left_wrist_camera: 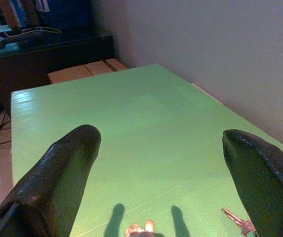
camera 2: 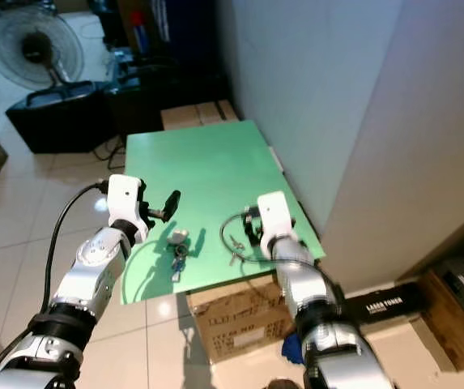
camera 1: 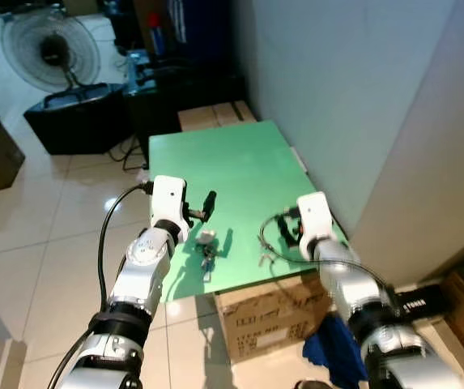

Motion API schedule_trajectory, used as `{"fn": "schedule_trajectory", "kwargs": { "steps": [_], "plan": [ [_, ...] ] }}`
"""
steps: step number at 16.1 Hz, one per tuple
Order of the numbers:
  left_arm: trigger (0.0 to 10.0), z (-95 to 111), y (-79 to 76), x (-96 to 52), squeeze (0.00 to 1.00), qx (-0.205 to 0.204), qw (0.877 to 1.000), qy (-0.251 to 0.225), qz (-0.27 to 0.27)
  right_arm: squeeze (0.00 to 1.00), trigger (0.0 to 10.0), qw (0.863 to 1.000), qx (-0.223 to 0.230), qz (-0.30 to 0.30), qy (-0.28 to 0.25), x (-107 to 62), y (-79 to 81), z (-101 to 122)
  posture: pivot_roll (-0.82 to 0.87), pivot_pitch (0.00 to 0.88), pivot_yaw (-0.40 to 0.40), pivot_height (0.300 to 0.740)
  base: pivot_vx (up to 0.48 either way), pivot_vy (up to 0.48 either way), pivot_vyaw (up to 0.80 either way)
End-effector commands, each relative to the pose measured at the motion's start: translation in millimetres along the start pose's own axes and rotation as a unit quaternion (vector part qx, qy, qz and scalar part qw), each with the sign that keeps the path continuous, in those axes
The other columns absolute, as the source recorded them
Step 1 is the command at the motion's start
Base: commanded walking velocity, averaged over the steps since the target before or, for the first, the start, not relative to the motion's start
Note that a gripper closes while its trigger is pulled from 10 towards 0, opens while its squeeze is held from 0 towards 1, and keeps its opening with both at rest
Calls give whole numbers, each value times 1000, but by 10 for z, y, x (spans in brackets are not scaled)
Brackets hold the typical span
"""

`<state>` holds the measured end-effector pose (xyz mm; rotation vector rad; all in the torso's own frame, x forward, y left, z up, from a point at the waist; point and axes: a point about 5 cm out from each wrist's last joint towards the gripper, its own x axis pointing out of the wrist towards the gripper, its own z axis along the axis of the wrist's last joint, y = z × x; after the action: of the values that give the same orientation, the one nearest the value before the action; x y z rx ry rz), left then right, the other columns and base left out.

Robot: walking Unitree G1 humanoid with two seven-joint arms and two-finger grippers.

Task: Hang keys on a hook

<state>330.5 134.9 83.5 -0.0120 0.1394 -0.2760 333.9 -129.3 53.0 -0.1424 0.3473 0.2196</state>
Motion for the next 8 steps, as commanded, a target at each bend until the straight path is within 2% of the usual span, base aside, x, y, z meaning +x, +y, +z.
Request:
{"fn": "schedule_trajectory", "kwargs": {
  "steps": [1,4,6,8],
  "plan": [
    [10000,36,57,-20,0,16,1000,-1,2,0,10000,1000,19,3,13,57,28,62,-77,0,107,740,0,0,0],
    [10000,46,143,-77,0,26,1000,-3,11,0,10000,999,41,5,-6,187,153,374,-47,0,92,740,0,0,0],
    [10000,32,186,-132,0,29,999,-3,21,0,10000,998,49,-21,-24,244,184,553,-27,0,85,740,0,0,0],
    [10000,-36,184,-239,0,30,999,6,25,0,10000,998,46,-37,-25,273,202,603,3,0,81,740,0,0,0]
  ]
}}
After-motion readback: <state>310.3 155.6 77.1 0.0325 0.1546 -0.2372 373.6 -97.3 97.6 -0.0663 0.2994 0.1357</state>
